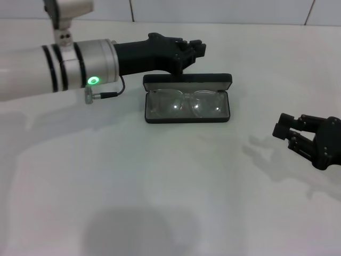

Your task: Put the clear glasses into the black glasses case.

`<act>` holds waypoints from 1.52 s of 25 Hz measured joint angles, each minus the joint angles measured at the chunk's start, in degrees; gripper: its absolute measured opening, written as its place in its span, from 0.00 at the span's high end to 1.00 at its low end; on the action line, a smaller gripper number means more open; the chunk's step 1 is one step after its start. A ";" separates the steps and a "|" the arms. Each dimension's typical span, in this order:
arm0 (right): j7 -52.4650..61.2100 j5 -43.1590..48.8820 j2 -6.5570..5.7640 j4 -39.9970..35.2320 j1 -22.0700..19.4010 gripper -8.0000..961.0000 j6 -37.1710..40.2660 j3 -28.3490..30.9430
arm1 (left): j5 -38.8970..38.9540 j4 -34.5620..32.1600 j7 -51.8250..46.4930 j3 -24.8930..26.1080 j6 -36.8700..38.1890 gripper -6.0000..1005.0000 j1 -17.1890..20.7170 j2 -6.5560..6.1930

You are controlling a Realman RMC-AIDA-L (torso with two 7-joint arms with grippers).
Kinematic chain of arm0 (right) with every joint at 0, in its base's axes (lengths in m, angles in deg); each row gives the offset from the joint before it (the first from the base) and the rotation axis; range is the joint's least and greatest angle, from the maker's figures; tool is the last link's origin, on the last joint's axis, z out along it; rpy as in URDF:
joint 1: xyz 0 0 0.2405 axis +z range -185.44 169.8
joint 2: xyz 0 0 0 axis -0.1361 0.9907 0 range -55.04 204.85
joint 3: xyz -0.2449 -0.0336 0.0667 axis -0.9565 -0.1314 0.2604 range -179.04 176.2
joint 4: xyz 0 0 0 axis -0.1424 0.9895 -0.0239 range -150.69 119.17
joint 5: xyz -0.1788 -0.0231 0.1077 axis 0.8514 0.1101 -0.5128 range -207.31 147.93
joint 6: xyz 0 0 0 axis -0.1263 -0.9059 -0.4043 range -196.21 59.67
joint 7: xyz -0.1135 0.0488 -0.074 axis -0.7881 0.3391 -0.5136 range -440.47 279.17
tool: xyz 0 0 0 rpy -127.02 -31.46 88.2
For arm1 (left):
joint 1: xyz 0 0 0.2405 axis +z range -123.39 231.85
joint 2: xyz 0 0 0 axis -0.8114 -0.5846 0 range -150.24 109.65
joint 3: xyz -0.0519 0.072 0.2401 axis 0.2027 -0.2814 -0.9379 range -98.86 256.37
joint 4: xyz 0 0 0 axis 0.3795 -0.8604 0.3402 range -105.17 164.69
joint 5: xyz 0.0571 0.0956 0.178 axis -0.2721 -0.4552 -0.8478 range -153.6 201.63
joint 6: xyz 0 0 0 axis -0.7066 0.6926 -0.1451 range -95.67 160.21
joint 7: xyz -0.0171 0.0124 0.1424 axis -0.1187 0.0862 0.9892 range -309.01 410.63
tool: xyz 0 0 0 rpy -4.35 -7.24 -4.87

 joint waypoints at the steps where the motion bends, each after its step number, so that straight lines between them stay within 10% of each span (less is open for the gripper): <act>1: -0.01 -0.04 0.02 0.31 -0.02 0.69 0.60 0.01 | 0.00 0.00 0.00 0.00 0.00 0.89 0.00 0.00; 10: 0.18 -0.21 0.15 1.73 0.50 0.68 2.69 -0.08 | -0.49 2.99 -6.18 -3.56 -11.19 0.90 -0.31 0.06; 31: 0.41 -0.64 0.15 1.85 1.53 0.66 3.16 0.06 | -0.30 9.65 -2.91 -5.34 -12.26 0.89 1.08 0.45; 38: 0.09 -1.10 0.00 1.80 1.57 0.65 3.78 0.21 | 7.22 -2.04 8.57 -5.36 6.86 0.89 8.06 0.41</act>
